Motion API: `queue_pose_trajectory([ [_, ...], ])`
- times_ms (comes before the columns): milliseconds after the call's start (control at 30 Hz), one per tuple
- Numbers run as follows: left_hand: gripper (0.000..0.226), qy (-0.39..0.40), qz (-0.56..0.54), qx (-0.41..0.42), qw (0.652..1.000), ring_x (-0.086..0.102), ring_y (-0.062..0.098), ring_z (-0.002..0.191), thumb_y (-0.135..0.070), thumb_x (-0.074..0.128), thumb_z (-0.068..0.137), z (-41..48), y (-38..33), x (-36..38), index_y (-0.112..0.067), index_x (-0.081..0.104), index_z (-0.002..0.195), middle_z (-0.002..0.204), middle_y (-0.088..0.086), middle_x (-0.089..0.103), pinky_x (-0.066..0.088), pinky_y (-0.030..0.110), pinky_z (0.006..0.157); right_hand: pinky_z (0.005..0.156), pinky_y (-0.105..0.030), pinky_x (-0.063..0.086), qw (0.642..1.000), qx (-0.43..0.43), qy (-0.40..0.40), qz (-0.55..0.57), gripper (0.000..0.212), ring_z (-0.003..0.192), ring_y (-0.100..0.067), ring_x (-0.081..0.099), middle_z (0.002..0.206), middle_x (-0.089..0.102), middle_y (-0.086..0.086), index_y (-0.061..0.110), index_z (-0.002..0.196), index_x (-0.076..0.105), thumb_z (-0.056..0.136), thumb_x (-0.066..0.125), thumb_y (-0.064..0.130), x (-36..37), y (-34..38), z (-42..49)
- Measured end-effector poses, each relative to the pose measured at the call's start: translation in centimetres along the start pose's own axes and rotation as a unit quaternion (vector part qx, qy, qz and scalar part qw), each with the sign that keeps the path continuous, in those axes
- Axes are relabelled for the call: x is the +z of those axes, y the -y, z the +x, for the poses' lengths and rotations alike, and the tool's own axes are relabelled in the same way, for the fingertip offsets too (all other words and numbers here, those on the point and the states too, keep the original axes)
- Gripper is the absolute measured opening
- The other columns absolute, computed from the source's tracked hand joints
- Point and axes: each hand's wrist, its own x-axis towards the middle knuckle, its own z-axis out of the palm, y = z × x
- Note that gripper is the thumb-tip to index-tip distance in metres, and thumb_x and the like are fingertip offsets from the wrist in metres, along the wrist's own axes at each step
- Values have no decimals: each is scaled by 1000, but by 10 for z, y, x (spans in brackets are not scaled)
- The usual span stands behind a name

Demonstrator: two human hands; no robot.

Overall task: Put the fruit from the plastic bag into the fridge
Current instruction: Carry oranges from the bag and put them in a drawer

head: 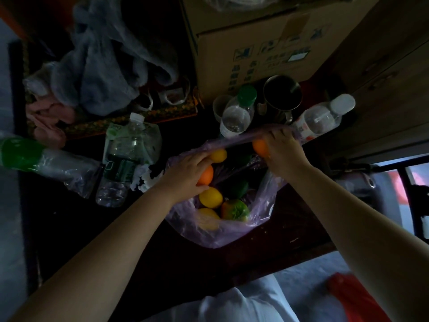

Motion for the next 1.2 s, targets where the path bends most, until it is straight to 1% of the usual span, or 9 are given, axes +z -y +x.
queue_pose_trajectory([
  [233,69,-2,-6,23,1000,27,22,136,-48,59,85,-1,-5,-1,-15,35,141,150,3,26,32,35,103,96,-46,43,999,-15,26,-12,88,127,-36,31,138,39,-9,15,139,33,64,78,25,-1,-3,-1],
  [467,73,10,-6,20,1000,32,24,133,-48,62,83,-1,-13,0,-14,35,141,148,4,29,36,37,99,109,-39,24,999,-18,17,48,86,134,-30,31,145,37,-7,15,143,32,73,72,44,-1,-1,-22],
  [633,71,0,23,27,999,34,24,133,-47,62,83,-5,-16,3,-14,37,140,147,4,32,36,36,99,109,-41,25,995,-28,25,93,83,135,-33,29,149,32,-11,13,145,28,77,71,33,4,3,-39],
  [767,69,-24,42,46,998,46,31,125,-44,71,75,-9,-18,2,-8,50,131,135,12,49,39,40,99,111,-38,22,993,-18,-3,121,78,139,-29,25,150,31,-11,9,145,28,81,69,25,2,2,-52],
  [867,68,-48,60,56,996,56,33,114,-46,76,68,-12,-21,-1,-8,58,122,125,13,58,46,41,91,107,-43,34,989,-41,-80,115,66,135,-30,33,145,40,-10,10,140,40,81,68,20,1,2,-71],
  [933,68,-59,70,63,994,57,32,113,-49,75,67,-13,-28,-5,-8,60,120,122,11,60,48,42,88,91,-47,49,983,-60,-130,115,55,123,-31,47,134,50,-8,12,129,52,77,70,17,3,5,-82],
  [1000,68,-69,77,75,992,54,30,117,-50,75,68,-13,-35,-7,-10,59,120,125,10,58,46,42,91,82,-46,52,982,-78,-125,119,48,117,-30,51,130,52,-6,12,123,56,78,70,16,7,8,-87],
  [1100,68,-87,63,100,989,47,29,124,-47,74,69,-12,-45,-9,-9,57,122,131,10,53,38,43,100,88,-44,48,988,-92,-87,89,56,120,-33,49,134,50,-10,10,126,55,75,75,18,17,11,-82],
  [1200,69,-100,30,104,989,49,27,121,-49,70,70,-17,-58,-7,-9,56,123,128,8,54,41,42,98,89,-49,49,991,-76,-66,91,64,124,-37,45,136,46,-15,8,130,52,71,77,17,23,11,-72],
])
